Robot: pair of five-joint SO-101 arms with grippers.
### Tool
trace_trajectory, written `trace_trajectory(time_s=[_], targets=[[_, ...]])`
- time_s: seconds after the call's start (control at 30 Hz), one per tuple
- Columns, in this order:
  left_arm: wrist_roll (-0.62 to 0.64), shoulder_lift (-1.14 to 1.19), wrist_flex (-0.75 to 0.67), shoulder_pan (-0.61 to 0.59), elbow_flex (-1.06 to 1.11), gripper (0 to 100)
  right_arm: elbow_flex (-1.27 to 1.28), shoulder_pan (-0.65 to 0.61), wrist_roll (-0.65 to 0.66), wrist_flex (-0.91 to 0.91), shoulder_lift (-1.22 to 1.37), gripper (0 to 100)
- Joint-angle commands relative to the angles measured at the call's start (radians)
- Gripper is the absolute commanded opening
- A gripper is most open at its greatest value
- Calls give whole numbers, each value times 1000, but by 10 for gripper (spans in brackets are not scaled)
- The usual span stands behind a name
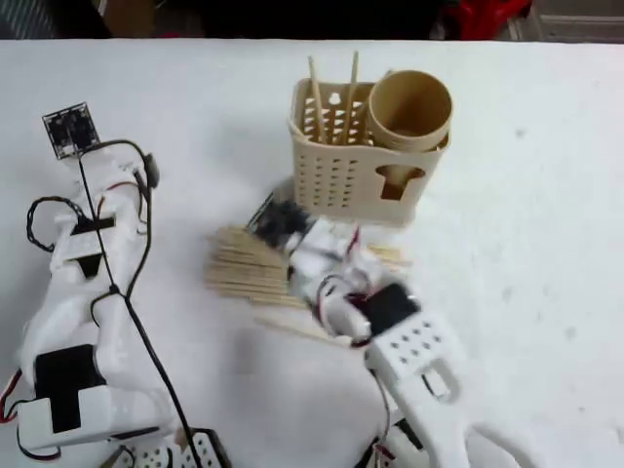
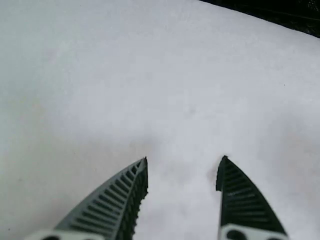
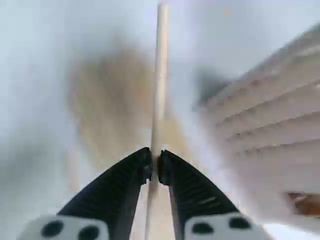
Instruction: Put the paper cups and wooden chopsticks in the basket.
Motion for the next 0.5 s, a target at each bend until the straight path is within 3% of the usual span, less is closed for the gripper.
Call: trace_trajectory(time_s=[0.0, 0.2, 0.47], targets=[[5, -2, 0, 13, -51, 234, -233, 79, -60, 4, -79, 16], [5, -2, 0, 27, -51, 234, -514, 179, -203, -186, 44, 16], [5, -2, 2, 27, -49, 234, -618, 206, -207, -595, 309, 18]])
